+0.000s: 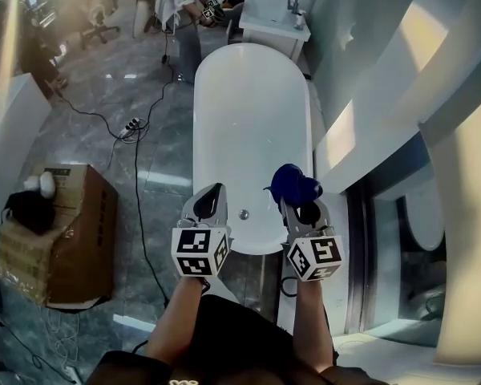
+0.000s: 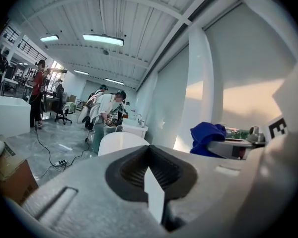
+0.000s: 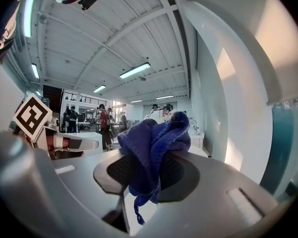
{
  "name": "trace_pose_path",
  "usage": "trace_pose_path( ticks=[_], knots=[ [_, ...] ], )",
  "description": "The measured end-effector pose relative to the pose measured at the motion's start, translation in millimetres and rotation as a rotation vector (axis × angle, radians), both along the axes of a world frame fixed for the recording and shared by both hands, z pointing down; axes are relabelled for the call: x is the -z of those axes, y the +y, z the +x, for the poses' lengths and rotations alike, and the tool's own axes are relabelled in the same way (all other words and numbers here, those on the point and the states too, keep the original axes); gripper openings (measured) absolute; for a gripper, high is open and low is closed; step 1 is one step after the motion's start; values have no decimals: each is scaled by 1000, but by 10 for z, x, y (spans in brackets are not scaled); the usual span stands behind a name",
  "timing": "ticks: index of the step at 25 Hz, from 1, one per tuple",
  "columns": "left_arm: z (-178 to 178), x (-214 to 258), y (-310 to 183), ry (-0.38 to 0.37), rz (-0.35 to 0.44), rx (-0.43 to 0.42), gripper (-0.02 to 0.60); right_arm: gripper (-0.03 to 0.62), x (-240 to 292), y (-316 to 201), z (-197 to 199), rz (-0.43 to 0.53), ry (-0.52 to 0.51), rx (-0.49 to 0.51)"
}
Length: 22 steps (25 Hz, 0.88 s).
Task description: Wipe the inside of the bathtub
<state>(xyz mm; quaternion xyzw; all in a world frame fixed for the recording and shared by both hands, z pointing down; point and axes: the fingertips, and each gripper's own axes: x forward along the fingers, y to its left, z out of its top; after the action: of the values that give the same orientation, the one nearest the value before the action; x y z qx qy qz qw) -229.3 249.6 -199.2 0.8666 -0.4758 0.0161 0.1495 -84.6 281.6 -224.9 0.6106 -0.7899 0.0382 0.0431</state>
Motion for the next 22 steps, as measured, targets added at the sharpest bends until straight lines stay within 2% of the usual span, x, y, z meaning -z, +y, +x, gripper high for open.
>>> trace_pose_path(
  ticks=[5,14,19,22],
  knots=[
    [-42,31,-598,5,-23,-12,4,115,26,-574,-56,-21,1,-7],
    [62,-84,-1524,-29,-58,-88,4,114,-88,-1496,-43,-57,-20,-55],
    [94,-298,-1874,-36,-109,-115,4,114,-368,-1823,3,-133,-18,-87],
    [168,-457,-2040,-67,-130,-126,4,114,-493,-1918,26,-166,-11,-90]
  ],
)
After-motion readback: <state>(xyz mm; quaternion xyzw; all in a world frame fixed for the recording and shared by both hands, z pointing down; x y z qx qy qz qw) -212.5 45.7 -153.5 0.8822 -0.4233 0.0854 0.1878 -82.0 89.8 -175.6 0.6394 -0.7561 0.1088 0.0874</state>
